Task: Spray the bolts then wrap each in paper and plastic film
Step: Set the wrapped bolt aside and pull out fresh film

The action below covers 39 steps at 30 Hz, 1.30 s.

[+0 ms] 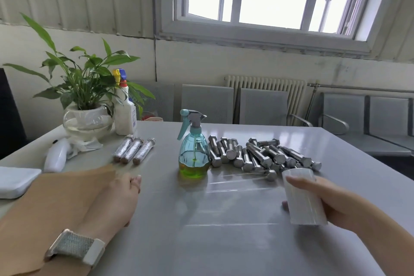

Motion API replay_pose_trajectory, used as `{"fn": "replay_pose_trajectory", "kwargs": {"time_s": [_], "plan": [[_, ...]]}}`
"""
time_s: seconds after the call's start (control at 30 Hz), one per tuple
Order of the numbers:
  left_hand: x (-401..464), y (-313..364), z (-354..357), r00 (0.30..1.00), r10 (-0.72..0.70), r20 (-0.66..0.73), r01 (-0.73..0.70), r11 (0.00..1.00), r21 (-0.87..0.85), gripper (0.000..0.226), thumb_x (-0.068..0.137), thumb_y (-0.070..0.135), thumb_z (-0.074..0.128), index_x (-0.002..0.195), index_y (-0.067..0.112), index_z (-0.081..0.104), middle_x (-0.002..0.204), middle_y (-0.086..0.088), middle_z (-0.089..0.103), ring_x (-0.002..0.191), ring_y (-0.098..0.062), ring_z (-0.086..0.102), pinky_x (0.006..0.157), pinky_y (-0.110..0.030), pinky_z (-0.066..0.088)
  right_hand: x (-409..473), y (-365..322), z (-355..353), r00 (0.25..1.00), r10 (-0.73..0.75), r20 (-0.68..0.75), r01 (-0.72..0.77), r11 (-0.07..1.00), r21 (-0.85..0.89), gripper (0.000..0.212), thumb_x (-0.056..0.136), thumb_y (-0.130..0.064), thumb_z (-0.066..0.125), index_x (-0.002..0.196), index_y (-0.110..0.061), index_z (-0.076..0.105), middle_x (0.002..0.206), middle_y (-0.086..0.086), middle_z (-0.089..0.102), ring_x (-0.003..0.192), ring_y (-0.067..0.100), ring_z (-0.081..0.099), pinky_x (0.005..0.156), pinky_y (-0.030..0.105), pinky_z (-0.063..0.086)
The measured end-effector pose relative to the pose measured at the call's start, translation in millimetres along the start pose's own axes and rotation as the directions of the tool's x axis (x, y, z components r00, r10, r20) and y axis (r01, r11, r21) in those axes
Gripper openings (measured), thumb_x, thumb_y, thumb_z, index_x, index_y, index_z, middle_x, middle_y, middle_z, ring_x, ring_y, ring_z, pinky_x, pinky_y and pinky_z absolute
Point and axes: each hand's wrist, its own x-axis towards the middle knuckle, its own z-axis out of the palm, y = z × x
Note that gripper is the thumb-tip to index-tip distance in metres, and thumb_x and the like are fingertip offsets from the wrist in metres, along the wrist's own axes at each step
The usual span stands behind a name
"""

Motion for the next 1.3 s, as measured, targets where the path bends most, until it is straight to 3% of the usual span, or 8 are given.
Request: {"fn": "replay_pose_trajectory", "kwargs": {"time_s": [0.13,0.2,0.33,0.5,0.67,0.8,0.97,1.3], "plan": [[-12,8,4,0.994,0.098,-0.044,-0.077,0.935,0.345,0.033,0.104,0.041,0.025,0.088,0.018,0.044,0.094,-0.007,0.065,0.092,-0.030,0.064,0.074,-0.034,0.047,0,-2,-4,0.994,-0.041,-0.100,0.020,0.978,-0.206,0.091,0.042,-0.062,0.088,0.112,-0.012,0.059,0.091,0.017,0.072,0.078,0.033,0.070,0.068,0.044,0.059],[-16,7,7,0.983,0.167,-0.079,-0.108,0.868,0.484,0.032,0.103,0.042,0.021,0.093,0.022,0.044,0.096,-0.002,0.067,0.095,-0.028,0.067,0.074,-0.034,0.049,5,-1,-6,0.980,-0.081,-0.184,0.009,0.933,-0.360,0.081,0.060,-0.082,0.068,0.113,-0.021,0.059,0.112,0.011,0.066,0.093,0.024,0.065,0.076,0.036,0.052],[-15,1,15,0.976,0.212,-0.052,-0.140,0.790,0.597,0.030,0.103,0.040,0.022,0.099,0.024,0.047,0.093,-0.001,0.070,0.091,-0.023,0.070,0.065,-0.031,0.045,20,0,-17,0.963,-0.096,-0.252,-0.026,0.897,-0.442,0.046,0.095,-0.061,0.043,0.120,-0.026,0.060,0.138,0.007,0.050,0.118,0.020,0.049,0.101,0.031,0.035],[-12,-7,19,0.979,0.204,-0.024,-0.146,0.773,0.617,0.025,0.103,0.041,0.018,0.096,0.027,0.037,0.103,0.004,0.068,0.100,-0.019,0.068,0.072,-0.031,0.048,31,0,-24,0.950,-0.114,-0.290,-0.135,0.689,-0.712,0.072,0.089,-0.070,0.040,0.132,-0.014,0.049,0.134,0.007,0.053,0.119,0.024,0.050,0.089,0.032,0.037],[-11,-6,19,0.979,0.198,-0.038,-0.137,0.793,0.593,0.024,0.102,0.044,0.026,0.102,0.024,0.039,0.103,0.005,0.068,0.100,-0.019,0.068,0.075,-0.032,0.049,34,-2,-23,0.948,-0.146,-0.283,-0.201,0.415,-0.887,0.080,0.077,-0.084,0.029,0.118,-0.020,0.052,0.125,0.007,0.060,0.111,0.025,0.055,0.081,0.033,0.040],[-10,-5,21,0.978,0.198,-0.068,-0.126,0.813,0.568,0.025,0.102,0.044,0.027,0.102,0.022,0.039,0.101,0.003,0.069,0.098,-0.022,0.069,0.075,-0.033,0.050,42,-1,-25,0.952,-0.145,-0.269,-0.199,0.375,-0.905,0.055,0.090,-0.075,0.026,0.089,-0.024,0.046,0.119,0.008,0.061,0.109,0.026,0.054,0.087,0.034,0.041],[-11,-6,24,0.972,0.217,-0.084,-0.133,0.816,0.563,0.025,0.101,0.043,0.028,0.102,0.021,0.040,0.104,0.003,0.065,0.095,-0.023,0.069,0.070,-0.034,0.047,46,-1,-25,0.953,-0.142,-0.267,-0.196,0.383,-0.903,0.042,0.094,-0.069,0.032,0.075,-0.032,0.040,0.100,-0.002,0.050,0.096,0.021,0.047,0.077,0.032,0.035],[-9,-5,22,0.970,0.235,-0.058,-0.180,0.861,0.476,0.018,0.101,0.042,0.029,0.098,0.028,0.039,0.096,0.005,0.048,0.092,-0.023,0.065,0.064,-0.034,0.040,47,-1,-25,0.952,-0.148,-0.268,-0.202,0.352,-0.914,0.042,0.094,-0.069,0.031,0.078,-0.031,0.039,0.101,0.001,0.051,0.097,0.022,0.046,0.078,0.033,0.036]]}}
